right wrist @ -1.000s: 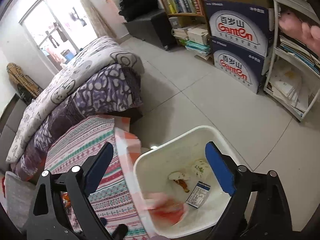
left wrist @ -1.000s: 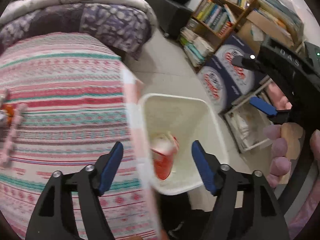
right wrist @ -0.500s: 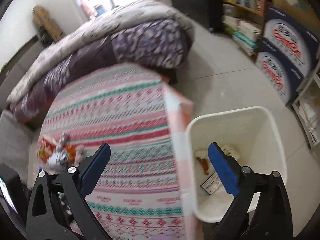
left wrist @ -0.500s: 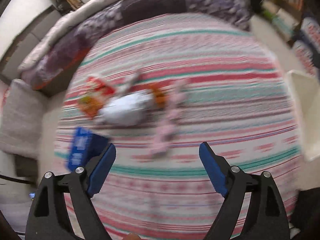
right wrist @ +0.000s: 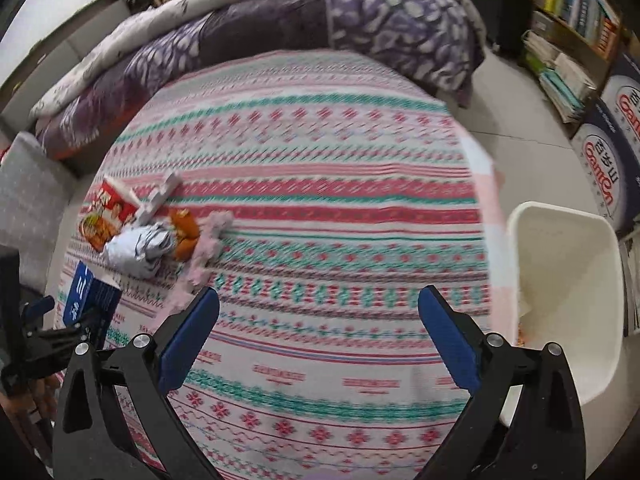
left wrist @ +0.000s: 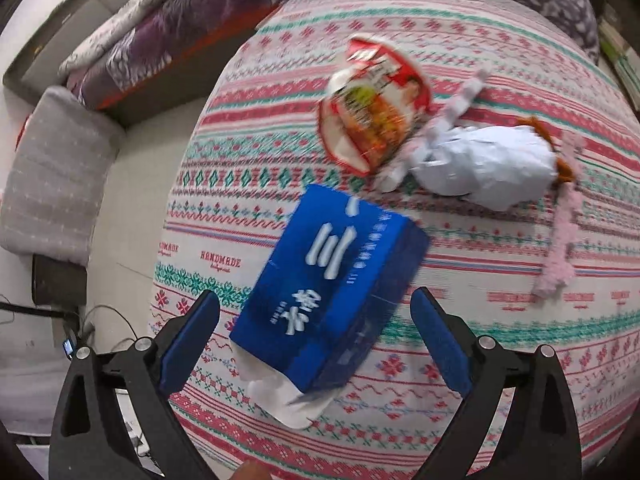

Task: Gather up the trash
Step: 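Grasp the blue box with the left tool while the right tool grasps the pink fuzzy strip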

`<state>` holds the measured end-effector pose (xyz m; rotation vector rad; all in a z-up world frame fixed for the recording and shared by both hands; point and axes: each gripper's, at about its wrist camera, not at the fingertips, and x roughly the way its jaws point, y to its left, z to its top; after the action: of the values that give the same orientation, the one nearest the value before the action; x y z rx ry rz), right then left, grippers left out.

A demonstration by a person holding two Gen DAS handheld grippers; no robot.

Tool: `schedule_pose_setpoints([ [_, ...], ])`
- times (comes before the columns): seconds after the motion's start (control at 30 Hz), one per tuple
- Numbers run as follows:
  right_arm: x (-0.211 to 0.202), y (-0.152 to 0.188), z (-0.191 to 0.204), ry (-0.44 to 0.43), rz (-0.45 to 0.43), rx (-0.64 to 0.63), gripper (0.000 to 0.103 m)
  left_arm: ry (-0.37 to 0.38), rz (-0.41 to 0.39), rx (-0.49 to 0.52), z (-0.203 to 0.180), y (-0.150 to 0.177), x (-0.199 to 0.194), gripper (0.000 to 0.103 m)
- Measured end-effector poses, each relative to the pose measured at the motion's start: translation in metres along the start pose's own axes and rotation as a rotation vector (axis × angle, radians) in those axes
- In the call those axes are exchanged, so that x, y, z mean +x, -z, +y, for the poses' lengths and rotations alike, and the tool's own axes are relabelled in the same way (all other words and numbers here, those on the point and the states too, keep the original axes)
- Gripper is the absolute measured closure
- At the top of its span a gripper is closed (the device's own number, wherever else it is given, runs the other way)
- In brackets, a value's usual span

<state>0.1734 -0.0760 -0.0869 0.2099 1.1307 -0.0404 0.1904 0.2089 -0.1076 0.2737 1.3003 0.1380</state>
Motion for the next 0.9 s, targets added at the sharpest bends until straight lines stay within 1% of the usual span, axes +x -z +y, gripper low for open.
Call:
schedule_pose_setpoints([
  [0.1,0.010,0.001,0.014,-0.004,0.023,-0.012,0.007,0.055,0.046,-0.039,0.005,0.002,0.016,0.010],
  [0.17,0.018,0.003,0.022,-0.007,0.039,-0.019,0.008,0.049,0.042,-0.026,0.003,0.005,0.020,0.013],
  [0.23,0.024,0.005,0.029,-0.014,0.052,-0.021,0.008,0.043,0.019,-0.004,0.000,0.009,0.017,0.025],
  [0.27,0.027,0.005,0.032,-0.020,0.060,-0.020,0.008,0.046,0.006,0.003,-0.002,0.011,0.012,0.029],
  [0.3,0.030,0.007,0.036,-0.028,0.066,-0.020,0.008,0.052,0.000,0.002,-0.005,0.014,0.006,0.037],
  [0.33,0.032,0.008,0.039,-0.033,0.068,-0.023,0.008,0.063,-0.003,-0.003,-0.005,0.015,0.003,0.040],
  [0.4,0.036,0.011,0.050,-0.046,0.072,-0.038,0.008,0.088,-0.010,-0.022,-0.006,0.021,-0.003,0.042],
  [0.5,0.041,0.015,0.065,-0.065,0.065,-0.058,0.008,0.136,-0.034,-0.081,0.003,0.027,-0.015,0.044],
  [0.6,0.046,0.017,0.077,-0.063,0.050,-0.078,0.010,0.182,-0.083,-0.157,0.016,0.030,-0.036,0.045],
  [0.77,0.063,0.020,0.096,-0.035,0.050,-0.118,0.014,0.214,-0.155,-0.249,0.022,0.036,-0.067,0.044],
  [0.83,0.069,0.022,0.103,-0.005,0.042,-0.159,0.018,0.214,-0.170,-0.269,0.020,0.034,-0.072,0.044],
  [0.87,0.071,0.024,0.107,0.038,0.025,-0.203,0.021,0.206,-0.180,-0.275,0.019,0.033,-0.074,0.044],
  [0.9,0.071,0.025,0.109,0.066,0.010,-0.234,0.030,0.200,-0.188,-0.280,0.019,0.033,-0.075,0.044],
])
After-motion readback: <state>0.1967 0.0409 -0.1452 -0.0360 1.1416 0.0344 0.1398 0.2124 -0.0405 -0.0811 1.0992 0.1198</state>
